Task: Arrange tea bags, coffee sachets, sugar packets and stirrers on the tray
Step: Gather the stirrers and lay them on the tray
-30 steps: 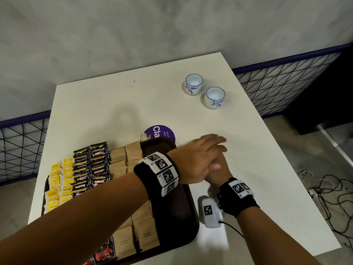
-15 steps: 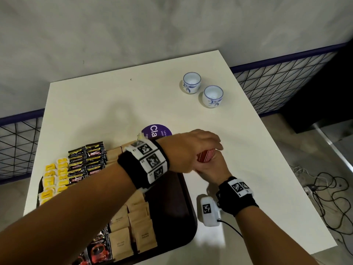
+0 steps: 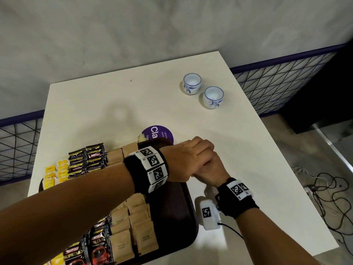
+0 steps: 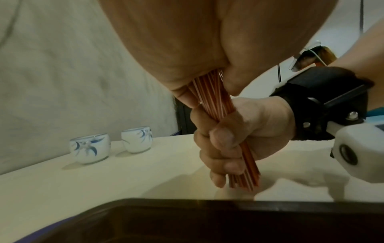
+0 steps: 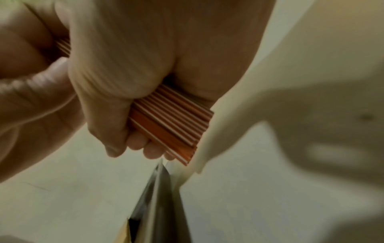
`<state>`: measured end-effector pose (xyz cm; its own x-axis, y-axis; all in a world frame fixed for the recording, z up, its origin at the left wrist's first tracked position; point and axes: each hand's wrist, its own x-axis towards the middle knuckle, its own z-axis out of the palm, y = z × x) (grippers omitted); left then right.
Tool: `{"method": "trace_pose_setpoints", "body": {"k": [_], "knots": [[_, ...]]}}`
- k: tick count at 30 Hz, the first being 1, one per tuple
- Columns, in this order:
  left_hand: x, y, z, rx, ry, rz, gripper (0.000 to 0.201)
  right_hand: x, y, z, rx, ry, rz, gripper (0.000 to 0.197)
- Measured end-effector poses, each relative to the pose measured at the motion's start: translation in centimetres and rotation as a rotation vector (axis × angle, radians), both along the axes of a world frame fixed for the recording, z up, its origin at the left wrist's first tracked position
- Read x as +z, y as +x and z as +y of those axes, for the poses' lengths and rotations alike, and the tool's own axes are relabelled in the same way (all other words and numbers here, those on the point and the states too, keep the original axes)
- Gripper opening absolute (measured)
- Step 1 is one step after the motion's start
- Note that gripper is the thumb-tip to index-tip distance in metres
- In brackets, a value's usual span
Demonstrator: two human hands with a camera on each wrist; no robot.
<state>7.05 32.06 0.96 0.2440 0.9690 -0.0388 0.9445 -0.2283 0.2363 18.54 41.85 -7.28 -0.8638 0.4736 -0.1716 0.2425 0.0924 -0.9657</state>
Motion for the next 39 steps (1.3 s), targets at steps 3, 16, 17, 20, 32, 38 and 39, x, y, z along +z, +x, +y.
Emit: {"method": "trace_pose_setpoints", "body": {"k": [3,16,17,20,32,38,39], "knots": [[0.6,0.0,0.5,0.037,0.037,-0.05,0.063,0.3,-0.6,0.5,-0.048,-0.04,0.118,0.019],[2.6,-3.8,1.5,0.026,-0.251,-0.186,0.052,0.0,-0.3,0.8,0.048,-0.084,-0.057,0.022],[2.6,-4.2,1.7,0.012,-0.252,-0.175,0.05,0.1,-0.4,0.7,0.052,-0.091,-0.068,0.025],[2.8,-4.5,2.2,-0.027,-0.285,-0.132,0.053,0.2,-0.4,0.8,0.062,-0.088,-0.086,0.033],[4.7,-3.6,1.3,0.366,-0.22,-0.448,0.06,2.4,-0.3,-0.3,0.007,-0.225,0.027,0.029],[4.1,-2.1,-0.4,0.478,-0.147,-0.466,0.028,3.2,-0.6,-1.5,0.025,-0.212,-0.023,0.017],[4.1,-2.1,-0.4,0.482,-0.158,-0.466,0.023,3.3,-0.6,-1.7,0.022,-0.206,-0.035,0.017]]}}
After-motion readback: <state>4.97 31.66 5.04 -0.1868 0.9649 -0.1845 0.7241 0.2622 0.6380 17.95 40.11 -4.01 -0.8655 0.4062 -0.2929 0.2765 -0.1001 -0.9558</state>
